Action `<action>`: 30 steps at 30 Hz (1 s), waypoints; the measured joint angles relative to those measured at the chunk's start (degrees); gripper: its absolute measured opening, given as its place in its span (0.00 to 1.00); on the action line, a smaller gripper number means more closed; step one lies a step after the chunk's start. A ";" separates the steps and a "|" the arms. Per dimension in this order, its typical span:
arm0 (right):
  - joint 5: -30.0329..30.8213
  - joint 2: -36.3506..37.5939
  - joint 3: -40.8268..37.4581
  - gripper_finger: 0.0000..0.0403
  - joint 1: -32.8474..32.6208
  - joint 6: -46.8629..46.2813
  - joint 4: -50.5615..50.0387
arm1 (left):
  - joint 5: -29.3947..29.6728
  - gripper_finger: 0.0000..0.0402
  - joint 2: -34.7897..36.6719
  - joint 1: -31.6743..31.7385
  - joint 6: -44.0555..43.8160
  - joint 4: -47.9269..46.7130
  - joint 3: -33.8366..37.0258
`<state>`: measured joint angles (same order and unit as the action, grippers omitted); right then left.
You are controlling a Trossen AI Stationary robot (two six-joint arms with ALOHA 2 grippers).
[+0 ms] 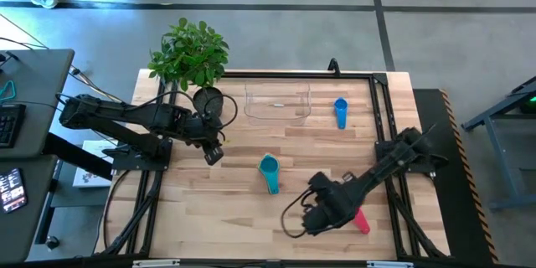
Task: Nest measuring cups in basket
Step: Stack the red measuring on top of the light blue measuring cup
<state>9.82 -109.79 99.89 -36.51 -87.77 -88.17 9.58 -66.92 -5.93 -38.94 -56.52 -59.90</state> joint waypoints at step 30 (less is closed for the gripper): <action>-0.58 18.62 -31.47 0.27 -11.94 -16.85 26.04 | 0.01 0.16 0.00 0.00 -2.01 0.73 0.00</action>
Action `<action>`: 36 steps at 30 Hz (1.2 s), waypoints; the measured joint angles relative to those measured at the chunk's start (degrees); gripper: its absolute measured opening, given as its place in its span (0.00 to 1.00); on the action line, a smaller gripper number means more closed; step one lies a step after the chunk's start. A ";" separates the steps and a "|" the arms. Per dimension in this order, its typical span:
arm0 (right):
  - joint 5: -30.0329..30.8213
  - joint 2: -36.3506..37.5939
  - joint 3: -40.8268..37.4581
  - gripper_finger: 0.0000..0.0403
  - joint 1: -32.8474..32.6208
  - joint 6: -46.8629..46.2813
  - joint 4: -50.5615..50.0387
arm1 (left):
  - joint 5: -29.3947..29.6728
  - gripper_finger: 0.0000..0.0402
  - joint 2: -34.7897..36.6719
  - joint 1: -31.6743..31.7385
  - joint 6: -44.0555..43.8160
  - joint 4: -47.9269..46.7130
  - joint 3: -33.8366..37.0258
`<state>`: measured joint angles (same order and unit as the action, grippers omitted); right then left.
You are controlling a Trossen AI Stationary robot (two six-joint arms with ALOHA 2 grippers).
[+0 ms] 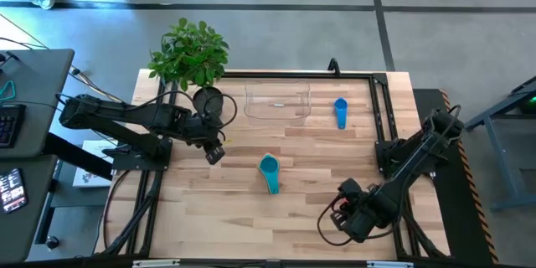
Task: Nest measuring cups in basket
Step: Stack the red measuring on top of the light blue measuring cup
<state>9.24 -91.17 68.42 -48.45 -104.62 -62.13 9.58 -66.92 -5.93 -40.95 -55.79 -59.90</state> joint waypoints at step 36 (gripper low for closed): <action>-7.03 -15.97 0.02 0.31 3.48 -12.39 0.46 | 0.20 0.16 0.00 0.00 -2.44 0.24 0.00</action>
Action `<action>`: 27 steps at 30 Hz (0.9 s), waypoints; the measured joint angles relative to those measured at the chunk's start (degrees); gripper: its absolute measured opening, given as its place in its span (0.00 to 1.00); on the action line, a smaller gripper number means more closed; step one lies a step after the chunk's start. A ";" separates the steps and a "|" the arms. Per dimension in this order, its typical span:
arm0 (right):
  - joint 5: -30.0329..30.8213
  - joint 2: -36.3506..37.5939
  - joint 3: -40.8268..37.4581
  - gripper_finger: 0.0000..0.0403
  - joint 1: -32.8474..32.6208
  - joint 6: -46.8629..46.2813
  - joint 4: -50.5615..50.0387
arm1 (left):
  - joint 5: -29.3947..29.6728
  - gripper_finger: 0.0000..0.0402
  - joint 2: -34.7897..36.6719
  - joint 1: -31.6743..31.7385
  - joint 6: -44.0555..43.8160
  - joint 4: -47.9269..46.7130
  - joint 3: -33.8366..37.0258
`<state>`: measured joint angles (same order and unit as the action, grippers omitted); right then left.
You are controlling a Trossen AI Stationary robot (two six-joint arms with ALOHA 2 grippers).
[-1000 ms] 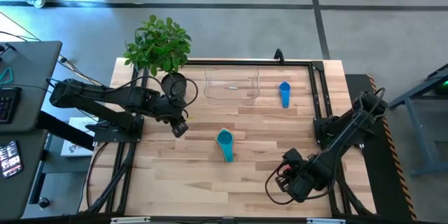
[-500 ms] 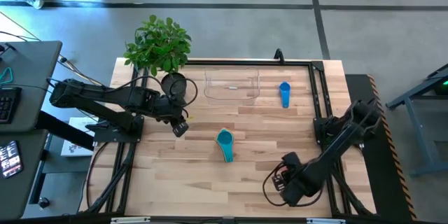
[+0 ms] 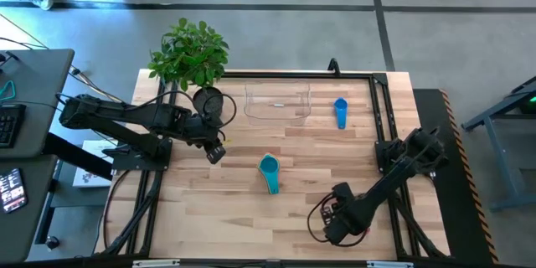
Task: Nest measuring cups in basket
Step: Stack the red measuring on top of the light blue measuring cup
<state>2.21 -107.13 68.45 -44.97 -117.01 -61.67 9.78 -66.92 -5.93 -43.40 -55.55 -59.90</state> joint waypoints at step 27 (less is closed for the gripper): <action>7.39 4.08 3.17 0.01 0.94 0.06 1.70 | 0.01 0.16 0.00 -1.17 -1.17 -0.19 0.00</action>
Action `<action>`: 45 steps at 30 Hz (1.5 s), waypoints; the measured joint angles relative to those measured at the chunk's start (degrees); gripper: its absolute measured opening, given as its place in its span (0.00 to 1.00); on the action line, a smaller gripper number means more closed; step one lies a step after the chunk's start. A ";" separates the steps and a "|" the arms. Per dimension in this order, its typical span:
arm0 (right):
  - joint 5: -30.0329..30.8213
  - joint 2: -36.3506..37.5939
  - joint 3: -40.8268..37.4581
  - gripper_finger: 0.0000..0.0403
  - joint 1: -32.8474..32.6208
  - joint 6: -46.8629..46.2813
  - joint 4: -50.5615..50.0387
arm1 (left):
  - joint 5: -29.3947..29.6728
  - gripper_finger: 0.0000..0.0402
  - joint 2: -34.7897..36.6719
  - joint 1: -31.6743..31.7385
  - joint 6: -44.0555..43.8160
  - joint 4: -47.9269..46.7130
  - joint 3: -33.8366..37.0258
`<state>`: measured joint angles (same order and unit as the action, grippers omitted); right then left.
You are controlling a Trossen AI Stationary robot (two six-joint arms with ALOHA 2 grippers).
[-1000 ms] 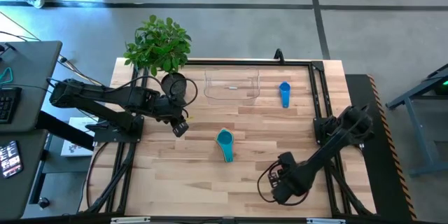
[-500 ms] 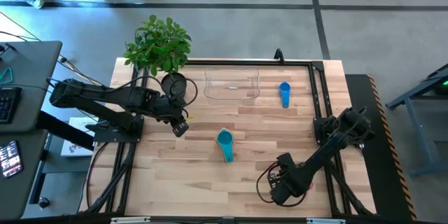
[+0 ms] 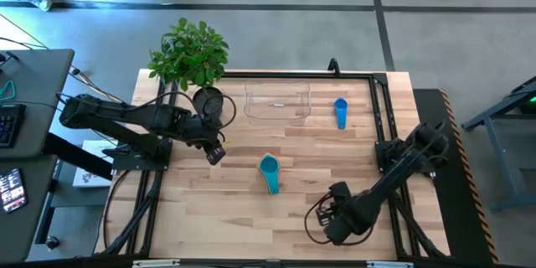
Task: Nest measuring cups in basket
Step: Stack the red measuring on top of the light blue measuring cup
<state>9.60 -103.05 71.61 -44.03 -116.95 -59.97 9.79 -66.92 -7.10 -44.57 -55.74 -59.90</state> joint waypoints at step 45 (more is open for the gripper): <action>35.14 -0.01 26.29 0.00 23.06 38.98 30.66 | -0.20 0.16 0.00 -8.02 24.18 -0.16 0.04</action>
<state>44.75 -103.06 97.91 -20.97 -77.97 -29.30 9.58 -66.92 -15.11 -20.39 -55.90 -59.86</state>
